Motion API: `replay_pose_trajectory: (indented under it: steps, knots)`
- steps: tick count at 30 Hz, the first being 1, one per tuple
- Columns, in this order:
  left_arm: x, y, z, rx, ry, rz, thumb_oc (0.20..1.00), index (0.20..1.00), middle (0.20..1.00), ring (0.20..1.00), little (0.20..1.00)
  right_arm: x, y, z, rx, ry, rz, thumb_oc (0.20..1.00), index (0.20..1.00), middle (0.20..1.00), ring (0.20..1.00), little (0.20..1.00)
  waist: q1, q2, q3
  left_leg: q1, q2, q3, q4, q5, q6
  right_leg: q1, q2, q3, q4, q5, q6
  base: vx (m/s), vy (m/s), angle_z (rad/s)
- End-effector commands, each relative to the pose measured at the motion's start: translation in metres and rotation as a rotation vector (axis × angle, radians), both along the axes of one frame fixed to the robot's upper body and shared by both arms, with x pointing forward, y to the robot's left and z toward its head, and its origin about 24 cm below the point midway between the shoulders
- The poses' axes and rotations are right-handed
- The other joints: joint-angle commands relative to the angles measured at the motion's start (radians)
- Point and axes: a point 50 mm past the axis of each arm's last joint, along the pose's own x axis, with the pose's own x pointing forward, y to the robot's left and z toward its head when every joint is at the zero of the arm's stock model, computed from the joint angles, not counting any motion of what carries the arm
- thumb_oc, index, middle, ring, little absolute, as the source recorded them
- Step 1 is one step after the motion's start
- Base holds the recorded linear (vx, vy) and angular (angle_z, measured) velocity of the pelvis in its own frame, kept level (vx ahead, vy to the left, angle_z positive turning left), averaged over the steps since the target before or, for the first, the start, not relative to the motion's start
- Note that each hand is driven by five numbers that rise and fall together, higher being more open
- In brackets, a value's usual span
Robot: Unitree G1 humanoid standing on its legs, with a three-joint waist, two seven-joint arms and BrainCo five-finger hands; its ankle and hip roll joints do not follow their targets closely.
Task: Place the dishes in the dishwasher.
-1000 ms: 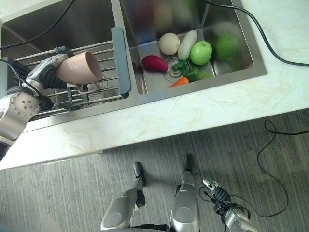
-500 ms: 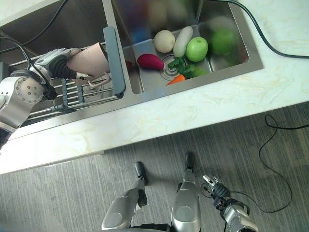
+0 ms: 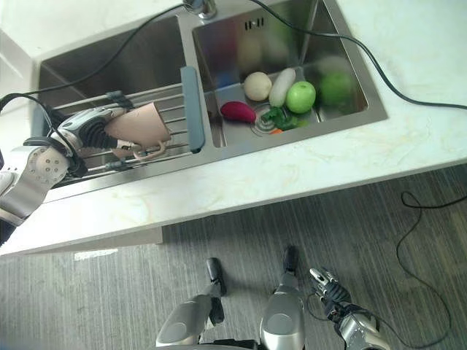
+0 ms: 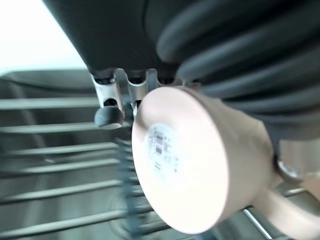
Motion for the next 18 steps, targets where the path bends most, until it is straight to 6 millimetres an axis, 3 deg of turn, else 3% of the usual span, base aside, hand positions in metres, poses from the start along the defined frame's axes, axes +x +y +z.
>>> replay_pose_trajectory:
  steps: [1,14,18]
  knots:
    - [-0.016,0.041,0.046,0.087,-0.282,0.210,0.200,0.200,0.200,0.200,0.200,-0.032,0.006,-0.014,0.021,0.074,-0.039,1.000,1.000,1.000,1.000,1.000,0.018,-0.016,-0.116,0.029,-0.017,0.068,0.068,-0.142,-0.004,0.008,-0.039,-0.012,0.101,-0.138,0.066,0.03,-0.048,0.25]
    - [-0.058,0.066,0.087,0.153,-0.718,0.353,0.200,0.200,0.200,0.200,0.200,-0.060,0.037,-0.037,0.081,0.207,-0.001,1.000,1.000,1.000,1.000,1.000,0.082,-0.019,-0.260,0.152,0.017,0.058,0.056,-0.145,-0.019,0.181,-0.006,-0.105,0.084,-0.191,0.032,0.00,-0.110,0.19]
    - [-0.088,0.082,0.082,0.089,-0.851,0.397,0.200,0.200,0.200,0.200,0.200,-0.062,0.041,-0.041,0.066,0.247,0.046,1.000,1.000,1.000,1.000,1.000,0.154,-0.035,-0.304,0.146,0.026,-0.060,0.083,-0.148,-0.041,0.210,0.054,-0.079,0.062,-0.218,-0.005,-0.03,-0.279,0.29]
